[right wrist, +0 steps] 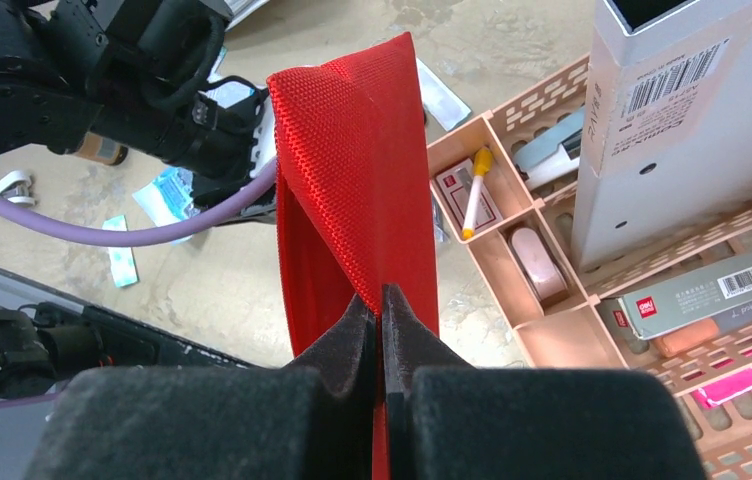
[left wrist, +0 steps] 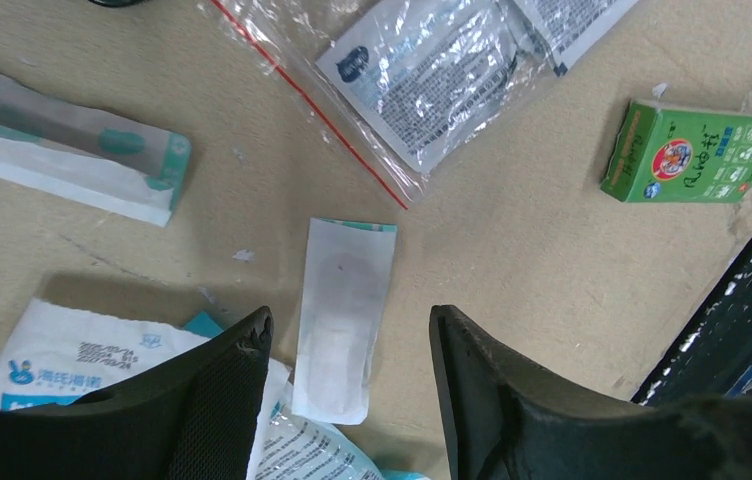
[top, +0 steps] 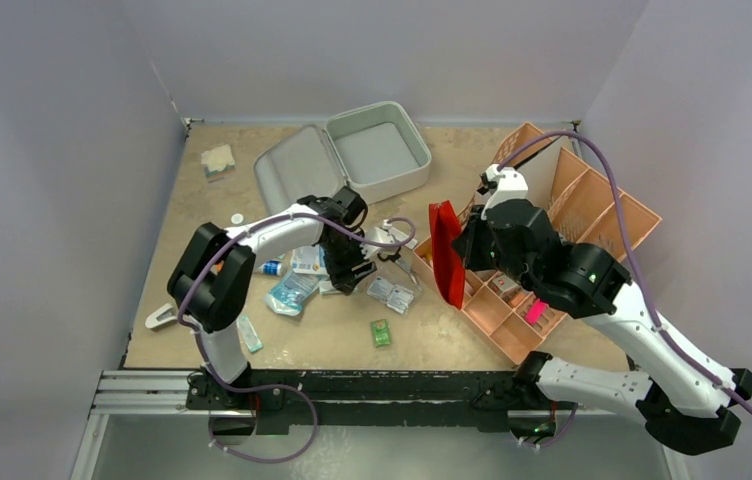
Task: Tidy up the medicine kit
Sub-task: Pick up the medical item at the center of the board.
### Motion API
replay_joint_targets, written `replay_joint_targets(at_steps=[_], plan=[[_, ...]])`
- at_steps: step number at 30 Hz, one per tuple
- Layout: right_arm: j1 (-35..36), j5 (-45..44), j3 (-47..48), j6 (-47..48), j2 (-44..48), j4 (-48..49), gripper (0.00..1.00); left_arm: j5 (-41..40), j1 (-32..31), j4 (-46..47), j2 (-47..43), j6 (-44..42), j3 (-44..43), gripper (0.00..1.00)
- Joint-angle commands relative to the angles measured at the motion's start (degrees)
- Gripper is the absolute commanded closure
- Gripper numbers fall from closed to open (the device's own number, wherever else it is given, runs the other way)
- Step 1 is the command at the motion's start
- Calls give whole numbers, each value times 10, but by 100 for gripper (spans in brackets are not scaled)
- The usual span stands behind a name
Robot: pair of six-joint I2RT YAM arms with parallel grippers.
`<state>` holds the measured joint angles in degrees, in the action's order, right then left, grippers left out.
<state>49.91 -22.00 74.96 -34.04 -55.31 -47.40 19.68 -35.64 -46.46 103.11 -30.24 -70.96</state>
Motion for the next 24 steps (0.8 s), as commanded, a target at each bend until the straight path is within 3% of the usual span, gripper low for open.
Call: replay_joint_targets(at_steps=[1, 9, 11, 15, 19, 24], plan=[[0, -22, -1, 1, 10, 2, 100, 26, 1, 23, 7, -25, 17, 43], [0, -35, -18, 8, 40, 15, 100, -2, 1, 31, 41, -19, 7, 52], [0, -37, -19, 11, 44, 14, 100, -1, 1, 24, 47, -19, 1, 59], [0, -40, -23, 13, 50, 15, 100, 1, 1, 14, 33, -12, -4, 85], [0, -28, -26, 15, 44, 18, 100, 4, 1, 1, -4, 17, -17, 99], [0, -13, -38, 16, 39, 28, 100, 42, 1, 49, -85, 101, -17, 100]])
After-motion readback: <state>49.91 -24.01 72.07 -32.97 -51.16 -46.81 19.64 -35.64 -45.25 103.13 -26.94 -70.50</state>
